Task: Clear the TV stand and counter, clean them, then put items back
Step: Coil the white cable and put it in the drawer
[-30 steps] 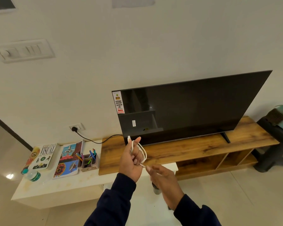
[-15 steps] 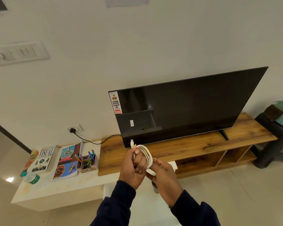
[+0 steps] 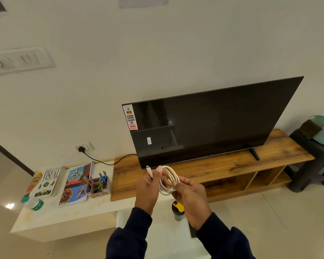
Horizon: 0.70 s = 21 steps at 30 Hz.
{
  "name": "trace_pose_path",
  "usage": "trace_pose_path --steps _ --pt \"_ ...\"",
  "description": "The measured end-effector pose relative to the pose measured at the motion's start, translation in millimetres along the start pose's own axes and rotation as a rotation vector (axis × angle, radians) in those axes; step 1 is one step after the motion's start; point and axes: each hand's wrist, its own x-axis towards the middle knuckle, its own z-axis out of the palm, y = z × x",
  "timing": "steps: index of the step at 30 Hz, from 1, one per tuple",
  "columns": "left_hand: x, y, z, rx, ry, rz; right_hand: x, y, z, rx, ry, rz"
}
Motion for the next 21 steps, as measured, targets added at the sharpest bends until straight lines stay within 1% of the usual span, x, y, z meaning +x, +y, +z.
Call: trace_pose_path --steps 2,4,6,8,9,11,13,16,17,18,21 --pt "1.0 -6.4 2.7 0.244 0.104 0.106 1.3 -3.5 1.6 -0.049 0.019 -0.016" --pt "-1.0 -10.4 5.2 0.465 0.172 0.173 1.8 -4.2 2.8 -0.060 -0.017 0.004" --pt "-0.4 -12.4 7.3 0.548 0.203 0.198 2.0 -5.1 1.4 0.002 -0.113 0.066" --pt "2.4 -14.1 7.6 0.514 0.207 0.179 2.8 -7.4 -2.6 0.117 -0.233 0.134" --pt "3.3 -14.6 7.9 0.456 0.187 0.155 3.0 -9.4 -5.0 0.173 -0.284 0.155" --pt "2.8 -13.1 9.4 0.249 0.118 0.090 3.7 -12.6 -9.6 0.280 -0.370 0.175" --pt "-0.3 -9.4 12.4 0.109 0.081 0.030 3.3 -12.3 -13.0 0.375 -0.427 0.188" --pt "-0.7 -12.1 16.5 0.074 0.066 0.010 5.0 -5.1 -17.8 0.434 -0.483 0.138" --pt "-0.8 -12.4 17.0 0.091 0.067 0.019 5.3 -4.0 -18.7 0.399 -0.495 0.101" --pt "-0.5 -12.4 16.6 0.117 0.069 0.035 5.0 -4.9 -19.0 0.313 -0.501 0.049" --pt "0.8 -9.8 14.6 0.188 0.074 0.098 1.2 -11.1 -15.6 -0.124 -0.439 -0.143"
